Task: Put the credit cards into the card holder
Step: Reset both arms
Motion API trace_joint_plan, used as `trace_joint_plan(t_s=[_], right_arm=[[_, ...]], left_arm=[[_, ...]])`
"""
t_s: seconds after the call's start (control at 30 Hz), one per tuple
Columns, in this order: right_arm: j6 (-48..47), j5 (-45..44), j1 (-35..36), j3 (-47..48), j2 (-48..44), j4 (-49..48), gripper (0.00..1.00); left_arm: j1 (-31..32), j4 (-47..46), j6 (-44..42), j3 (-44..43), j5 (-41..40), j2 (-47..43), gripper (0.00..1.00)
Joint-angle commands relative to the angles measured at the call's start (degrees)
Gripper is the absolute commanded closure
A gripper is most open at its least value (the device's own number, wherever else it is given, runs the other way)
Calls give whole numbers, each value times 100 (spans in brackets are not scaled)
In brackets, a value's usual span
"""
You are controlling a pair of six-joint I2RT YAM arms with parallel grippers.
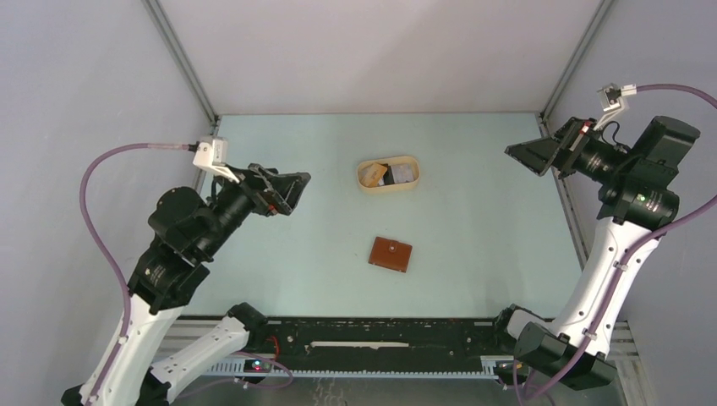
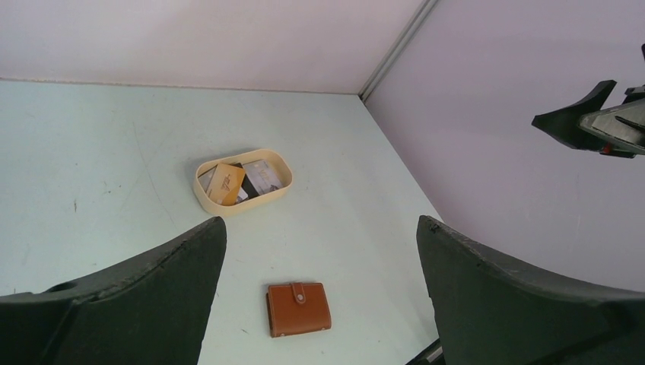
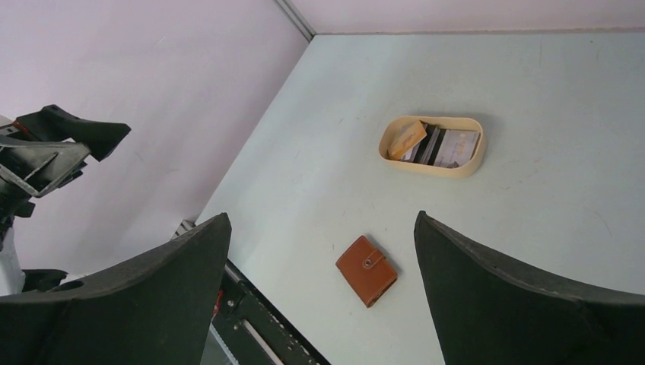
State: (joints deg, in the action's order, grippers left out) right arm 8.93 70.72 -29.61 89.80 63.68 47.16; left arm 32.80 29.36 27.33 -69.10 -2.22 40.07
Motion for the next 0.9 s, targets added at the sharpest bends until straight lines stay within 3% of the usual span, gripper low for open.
trace_joint_plan(t_s=[0.0, 0.4, 0.87], right_arm=[[-251, -126, -69, -59, -148, 30, 0], [-1181, -707, -54, 54, -23, 507, 0], [-1047, -822, -110, -39, -81, 344, 0]], left_arm=[[-55, 8, -212, -372, 168, 179, 0], [-80, -52, -64, 24, 15, 24, 0], [-107, -72, 0, 182, 54, -50, 0]])
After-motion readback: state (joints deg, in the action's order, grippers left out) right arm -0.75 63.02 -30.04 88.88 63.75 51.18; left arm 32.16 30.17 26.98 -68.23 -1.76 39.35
